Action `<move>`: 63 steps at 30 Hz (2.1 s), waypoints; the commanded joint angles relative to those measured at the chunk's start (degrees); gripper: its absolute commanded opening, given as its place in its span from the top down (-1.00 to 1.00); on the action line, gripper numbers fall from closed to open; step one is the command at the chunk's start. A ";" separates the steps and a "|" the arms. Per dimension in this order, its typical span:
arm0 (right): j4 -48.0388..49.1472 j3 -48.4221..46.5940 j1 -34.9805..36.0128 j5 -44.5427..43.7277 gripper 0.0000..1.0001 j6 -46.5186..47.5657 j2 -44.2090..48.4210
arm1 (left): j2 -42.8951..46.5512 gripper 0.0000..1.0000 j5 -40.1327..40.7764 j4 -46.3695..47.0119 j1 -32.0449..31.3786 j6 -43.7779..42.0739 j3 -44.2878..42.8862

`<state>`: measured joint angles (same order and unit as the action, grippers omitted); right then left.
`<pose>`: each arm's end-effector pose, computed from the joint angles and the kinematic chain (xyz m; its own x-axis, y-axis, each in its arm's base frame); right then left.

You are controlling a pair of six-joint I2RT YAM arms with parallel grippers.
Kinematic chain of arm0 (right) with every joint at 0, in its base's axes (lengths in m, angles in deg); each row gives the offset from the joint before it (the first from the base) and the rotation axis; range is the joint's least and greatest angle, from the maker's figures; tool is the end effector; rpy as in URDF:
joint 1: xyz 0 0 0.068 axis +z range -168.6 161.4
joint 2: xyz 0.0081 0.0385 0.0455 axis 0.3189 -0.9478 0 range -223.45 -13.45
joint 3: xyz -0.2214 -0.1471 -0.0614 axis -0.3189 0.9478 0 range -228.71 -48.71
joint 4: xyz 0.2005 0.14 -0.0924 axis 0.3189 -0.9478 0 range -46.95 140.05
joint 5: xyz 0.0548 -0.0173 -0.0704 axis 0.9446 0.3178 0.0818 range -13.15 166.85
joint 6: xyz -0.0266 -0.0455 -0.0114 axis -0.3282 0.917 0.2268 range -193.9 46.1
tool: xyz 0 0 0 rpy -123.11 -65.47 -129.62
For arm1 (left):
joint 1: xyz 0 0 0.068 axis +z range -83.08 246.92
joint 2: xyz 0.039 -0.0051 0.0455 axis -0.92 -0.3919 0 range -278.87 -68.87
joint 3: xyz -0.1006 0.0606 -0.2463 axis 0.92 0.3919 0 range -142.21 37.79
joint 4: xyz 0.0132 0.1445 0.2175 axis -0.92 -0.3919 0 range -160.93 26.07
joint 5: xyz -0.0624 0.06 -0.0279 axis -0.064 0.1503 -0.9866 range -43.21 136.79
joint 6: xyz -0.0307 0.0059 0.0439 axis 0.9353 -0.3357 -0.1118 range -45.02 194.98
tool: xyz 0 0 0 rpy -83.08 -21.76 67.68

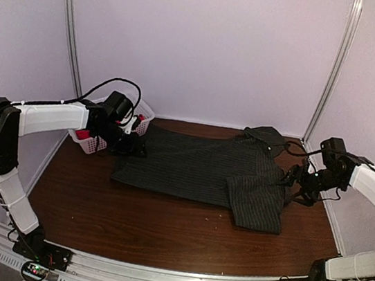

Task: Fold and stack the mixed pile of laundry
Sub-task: Fold the flattened T-shirt at the center of the board, then adjust the 1/3-folded shirt at the center of the board.

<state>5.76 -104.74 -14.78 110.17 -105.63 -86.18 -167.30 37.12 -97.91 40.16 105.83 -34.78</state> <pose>0.2419 0.0357 0.2620 -0.9112 0.3797 -0.1599 0.1855 0.7247 0.6636 0.3189 -0.1676 0.2276 -0.9290 -0.0976 -0.3569 0.0500 0.9226 -0.3826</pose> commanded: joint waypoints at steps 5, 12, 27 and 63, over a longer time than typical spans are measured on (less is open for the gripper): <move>-5.11 16.21 0.64 -5.14 -0.57 -3.01 11.18 | -3.78 -0.52 -10.06 18.52 -19.58 -4.81 -0.21; 5.45 23.06 0.89 -5.57 -0.49 -0.38 6.30 | -9.33 -0.42 -10.02 21.44 -25.35 0.45 -3.25; 15.60 29.04 1.96 0.60 -0.23 -1.25 1.12 | 0.60 -0.42 -1.75 17.32 -21.18 0.04 5.49; 41.00 -20.42 4.47 15.92 1.00 -34.26 -20.74 | 1.33 -0.36 -1.43 10.82 -5.76 -2.13 3.26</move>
<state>31.68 -114.53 -11.92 125.75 -137.26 -98.75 -164.46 35.61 -86.76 32.36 104.43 -29.32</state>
